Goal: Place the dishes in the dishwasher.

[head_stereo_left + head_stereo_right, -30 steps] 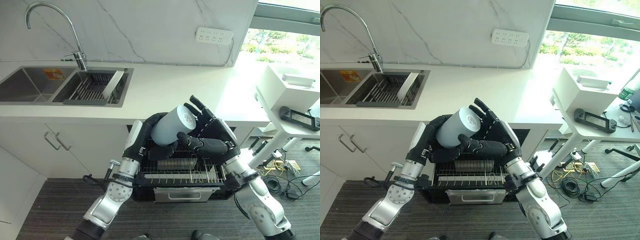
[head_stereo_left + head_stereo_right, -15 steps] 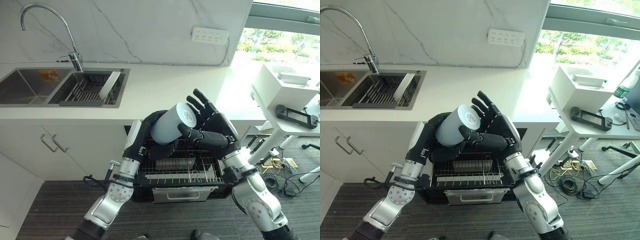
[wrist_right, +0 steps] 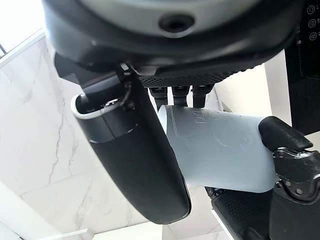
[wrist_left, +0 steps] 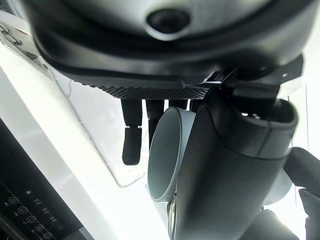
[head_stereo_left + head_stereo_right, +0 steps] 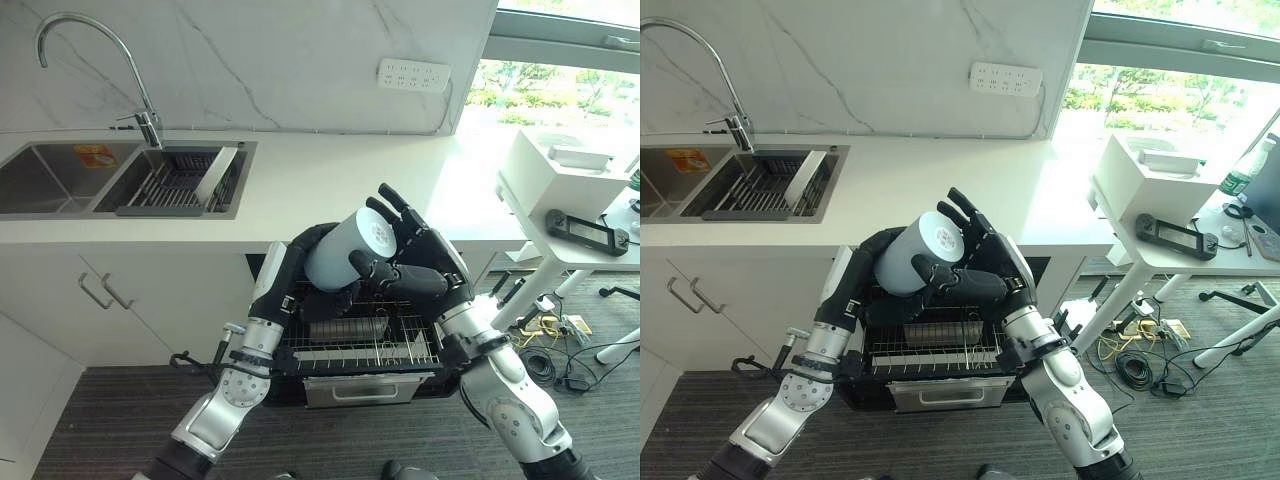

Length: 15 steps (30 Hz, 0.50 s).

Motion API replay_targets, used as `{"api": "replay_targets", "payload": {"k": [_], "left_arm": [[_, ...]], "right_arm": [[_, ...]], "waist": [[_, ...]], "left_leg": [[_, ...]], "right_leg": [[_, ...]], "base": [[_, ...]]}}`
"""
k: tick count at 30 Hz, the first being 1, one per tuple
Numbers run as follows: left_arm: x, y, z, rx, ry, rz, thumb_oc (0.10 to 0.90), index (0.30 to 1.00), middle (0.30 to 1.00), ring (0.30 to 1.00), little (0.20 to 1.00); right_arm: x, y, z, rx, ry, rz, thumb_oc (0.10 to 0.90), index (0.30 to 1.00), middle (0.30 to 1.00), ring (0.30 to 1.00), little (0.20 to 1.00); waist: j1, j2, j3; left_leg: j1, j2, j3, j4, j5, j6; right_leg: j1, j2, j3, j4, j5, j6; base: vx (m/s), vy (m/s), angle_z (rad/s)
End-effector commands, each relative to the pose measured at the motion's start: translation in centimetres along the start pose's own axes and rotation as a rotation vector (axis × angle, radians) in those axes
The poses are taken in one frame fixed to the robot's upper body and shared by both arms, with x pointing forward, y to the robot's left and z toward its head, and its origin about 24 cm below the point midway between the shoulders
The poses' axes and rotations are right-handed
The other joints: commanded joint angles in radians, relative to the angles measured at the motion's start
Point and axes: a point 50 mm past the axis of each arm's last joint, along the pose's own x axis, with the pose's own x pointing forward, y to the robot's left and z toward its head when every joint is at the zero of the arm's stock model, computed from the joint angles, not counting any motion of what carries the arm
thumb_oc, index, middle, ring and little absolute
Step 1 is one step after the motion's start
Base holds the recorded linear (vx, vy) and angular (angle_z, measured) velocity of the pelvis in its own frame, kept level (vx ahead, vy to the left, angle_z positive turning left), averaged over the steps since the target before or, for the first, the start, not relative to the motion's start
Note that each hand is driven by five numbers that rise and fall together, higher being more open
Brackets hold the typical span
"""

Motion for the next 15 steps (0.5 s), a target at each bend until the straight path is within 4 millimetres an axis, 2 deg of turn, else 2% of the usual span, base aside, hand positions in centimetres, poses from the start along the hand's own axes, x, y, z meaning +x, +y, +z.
{"api": "replay_targets", "payload": {"k": [1, 15], "left_arm": [[3.1, 0.8, 6.0, -0.08, -0.361, 0.093, 0.4, 0.3, 0.3, 0.3, 0.3], [3.2, 0.7, 6.3, -0.038, -0.389, 0.104, 0.4, 0.3, 0.3, 0.3, 0.3]], "right_arm": [[1.9, 1.8, 2.6, 0.043, -0.135, 0.121, 0.8, 0.9, 0.9, 0.9, 0.9], [2.0, 2.1, 1.1, 0.057, -0.038, 0.109, 0.8, 0.9, 0.9, 0.9, 0.9]], "waist": [[0.007, 0.015, -0.044], [0.001, 0.014, -0.043]], "left_leg": [[0.051, 0.028, -0.094, 0.007, -0.163, -0.045], [0.054, 0.028, -0.087, 0.007, -0.163, -0.044]], "right_leg": [[0.066, -0.01, -0.007, 0.024, -0.159, 0.082], [0.063, -0.007, 0.003, 0.024, -0.156, 0.083]], "base": [[0.0, 0.0, 0.0], [0.0, 0.0, 0.0]]}}
